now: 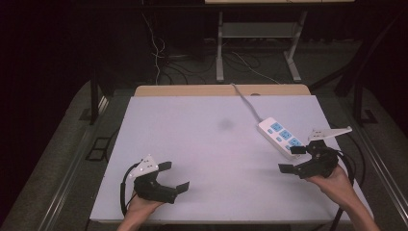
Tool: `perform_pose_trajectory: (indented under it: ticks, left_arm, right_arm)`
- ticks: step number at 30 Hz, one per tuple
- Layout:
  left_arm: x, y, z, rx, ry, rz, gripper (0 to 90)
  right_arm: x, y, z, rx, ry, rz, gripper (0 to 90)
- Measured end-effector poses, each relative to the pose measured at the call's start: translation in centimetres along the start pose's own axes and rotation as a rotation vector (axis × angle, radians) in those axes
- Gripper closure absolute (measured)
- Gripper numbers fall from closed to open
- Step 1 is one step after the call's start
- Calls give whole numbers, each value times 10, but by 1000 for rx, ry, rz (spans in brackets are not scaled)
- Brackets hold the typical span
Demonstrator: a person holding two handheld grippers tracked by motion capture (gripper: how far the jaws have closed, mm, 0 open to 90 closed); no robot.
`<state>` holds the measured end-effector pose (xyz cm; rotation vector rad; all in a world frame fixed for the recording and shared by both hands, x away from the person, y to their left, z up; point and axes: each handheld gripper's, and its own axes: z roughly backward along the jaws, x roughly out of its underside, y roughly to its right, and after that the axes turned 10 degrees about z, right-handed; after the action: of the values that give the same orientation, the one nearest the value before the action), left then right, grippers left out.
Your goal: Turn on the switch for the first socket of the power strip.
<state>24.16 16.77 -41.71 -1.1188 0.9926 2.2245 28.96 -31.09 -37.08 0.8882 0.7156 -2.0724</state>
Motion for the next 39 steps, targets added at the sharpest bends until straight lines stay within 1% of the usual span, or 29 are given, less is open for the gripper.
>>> perform_pose_trajectory:
  ticks: [7, 10, 18, 34, 39]
  left_arm:
    - [0, 0, 0, -5, 2, 1, 0]
    - [0, -1, 0, -11, 2, 4, 0]
    - [0, -1, 0, -13, 2, 1, 0]
    - [0, -2, 1, -12, 2, 0, 0]
    - [0, -1, 0, -11, 1, -1, 0]
  right_arm:
    - [-9, 4, 0, 0, -15, 12, 6]
    - [-12, 7, 0, 9, -21, 14, 6]
    - [-26, 15, 0, 14, -40, 25, 6]
    - [-43, 32, -4, 31, -56, 14, 6]
    - [-50, 36, -4, 39, -62, 17, 6]
